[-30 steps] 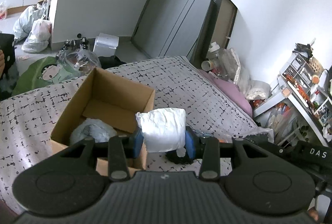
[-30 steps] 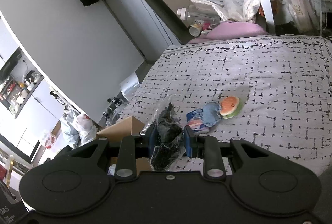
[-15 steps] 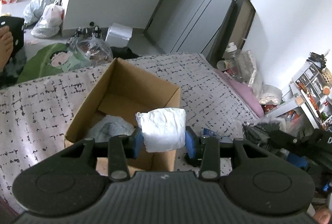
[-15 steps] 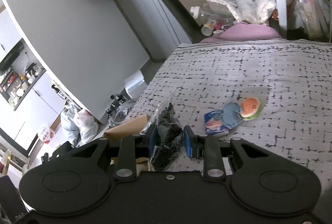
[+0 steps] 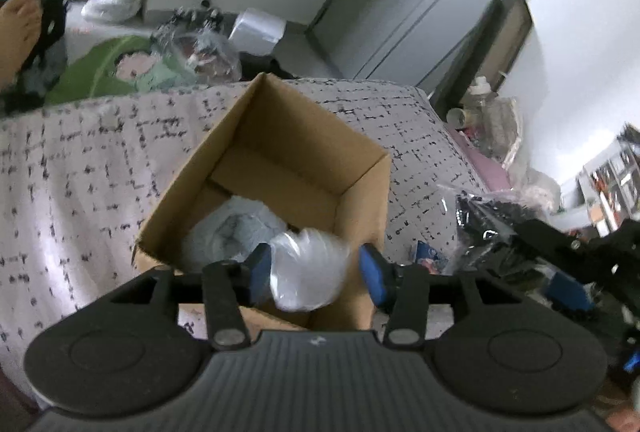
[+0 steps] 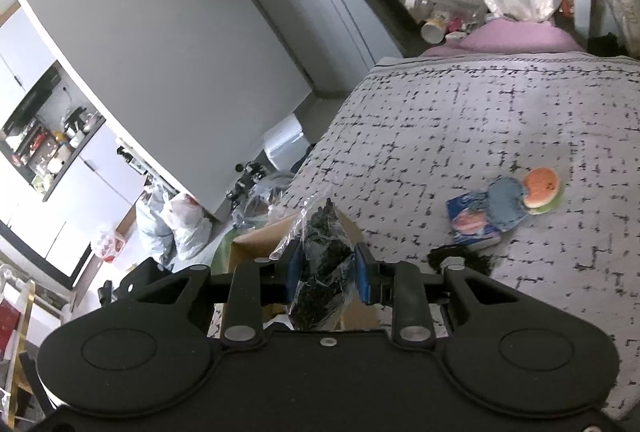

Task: Organize soft objects
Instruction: 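Carry the white pack into the box and open the left gripper while the right gripper carries the black bag, then lower the black plastic bag into the box and open the right gripper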

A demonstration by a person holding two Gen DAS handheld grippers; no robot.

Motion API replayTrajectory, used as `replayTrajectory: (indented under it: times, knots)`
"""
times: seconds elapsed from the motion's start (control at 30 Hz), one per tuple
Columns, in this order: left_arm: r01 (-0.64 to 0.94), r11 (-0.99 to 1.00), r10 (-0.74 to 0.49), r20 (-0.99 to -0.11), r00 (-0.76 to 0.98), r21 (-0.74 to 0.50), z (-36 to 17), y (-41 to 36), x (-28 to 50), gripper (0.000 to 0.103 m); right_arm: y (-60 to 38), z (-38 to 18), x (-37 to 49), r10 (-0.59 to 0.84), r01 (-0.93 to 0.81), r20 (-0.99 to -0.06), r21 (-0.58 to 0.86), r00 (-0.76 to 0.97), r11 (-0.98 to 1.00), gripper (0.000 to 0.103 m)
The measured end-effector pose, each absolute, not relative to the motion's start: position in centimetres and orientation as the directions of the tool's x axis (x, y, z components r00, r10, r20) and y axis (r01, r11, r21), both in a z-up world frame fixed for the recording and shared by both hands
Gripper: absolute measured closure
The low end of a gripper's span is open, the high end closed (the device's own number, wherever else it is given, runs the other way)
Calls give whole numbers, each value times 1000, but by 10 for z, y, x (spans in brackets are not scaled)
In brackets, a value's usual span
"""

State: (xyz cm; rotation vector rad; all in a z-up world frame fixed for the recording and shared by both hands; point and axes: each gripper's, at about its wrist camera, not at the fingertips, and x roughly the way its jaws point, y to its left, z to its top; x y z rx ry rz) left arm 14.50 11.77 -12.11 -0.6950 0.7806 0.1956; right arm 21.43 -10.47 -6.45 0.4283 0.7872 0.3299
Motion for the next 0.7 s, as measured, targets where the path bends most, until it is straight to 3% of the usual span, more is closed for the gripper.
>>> replayTrajectory:
  times: [0.13,0.53,0.63,0.7]
  knots:
    - [-468,729,-28,-706,708,-499,-118,132,137,40,-93,-71,219,455,-133,-609,498,649,857,75]
    - [-515,700,8,-716,698,-494,-119,143,137,39,-62,-88,229,475,-147,-640,496,604,856,75]
    - [-520,700,8,-722,692,-490,-122,143,137,39,-60,-89,234,454,-130,-663,478,596,869,69]
    - [-524,701,17,-724,689,-483,-122,142,139,39,-63,-87,235,459,-124,-665,487,590,865,49]
